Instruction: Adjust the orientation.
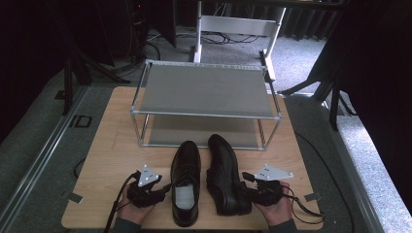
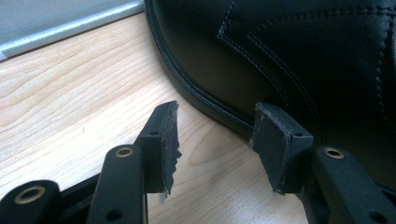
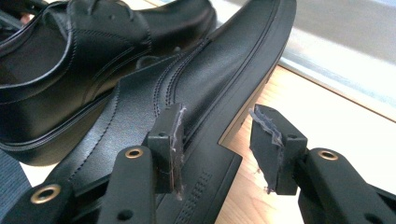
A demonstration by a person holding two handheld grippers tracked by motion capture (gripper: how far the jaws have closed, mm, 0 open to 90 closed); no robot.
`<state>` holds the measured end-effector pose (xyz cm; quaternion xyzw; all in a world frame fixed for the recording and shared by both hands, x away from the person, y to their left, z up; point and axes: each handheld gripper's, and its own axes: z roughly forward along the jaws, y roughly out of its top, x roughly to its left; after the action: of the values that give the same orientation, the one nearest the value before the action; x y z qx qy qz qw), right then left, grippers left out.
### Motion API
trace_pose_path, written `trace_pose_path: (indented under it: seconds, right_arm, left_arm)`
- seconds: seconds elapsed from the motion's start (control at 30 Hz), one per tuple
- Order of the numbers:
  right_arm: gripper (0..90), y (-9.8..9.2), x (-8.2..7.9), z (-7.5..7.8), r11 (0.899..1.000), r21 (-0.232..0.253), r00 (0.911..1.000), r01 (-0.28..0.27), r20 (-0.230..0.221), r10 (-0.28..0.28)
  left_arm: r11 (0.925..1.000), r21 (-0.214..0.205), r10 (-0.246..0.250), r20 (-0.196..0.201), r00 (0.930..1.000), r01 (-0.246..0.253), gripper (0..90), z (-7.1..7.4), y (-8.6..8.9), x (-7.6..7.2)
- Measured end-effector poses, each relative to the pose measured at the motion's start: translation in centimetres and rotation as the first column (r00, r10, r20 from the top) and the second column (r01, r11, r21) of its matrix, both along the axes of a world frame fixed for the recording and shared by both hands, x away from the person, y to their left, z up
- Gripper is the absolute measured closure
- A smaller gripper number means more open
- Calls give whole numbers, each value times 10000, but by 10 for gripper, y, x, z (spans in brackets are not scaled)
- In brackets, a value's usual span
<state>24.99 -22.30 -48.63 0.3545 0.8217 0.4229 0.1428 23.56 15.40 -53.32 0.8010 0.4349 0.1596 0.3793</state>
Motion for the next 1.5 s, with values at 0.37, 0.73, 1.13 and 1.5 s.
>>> trace_pose_path:
  seconds: [0.37, 0.73, 1.13, 1.5]
  right_arm:
    - [635, -37, 6, -3, 9929, 6, 9928, 1185, -177, -1185]
    - [682, -72, 20, -27, 9758, 113, 9679, 2185, -1299, -2153]
    - [593, -73, 9, 0, 9663, 383, 9664, 2545, -465, -2527]
    - [551, -41, 13, -1, 9846, -343, 9842, 1713, -388, -1726]
  left_arm:
    - [9999, -42, 95, -93, 9999, -96, 509, -2, -1, 2]
    - [9998, -110, 132, -143, 9998, -134, 509, -2, -1, 3]
    - [9999, -58, 108, -236, 9997, -109, 508, -3, 0, 2]
    - [10000, -80, 3, -365, 9993, -6, 504, -4, 1, 0]
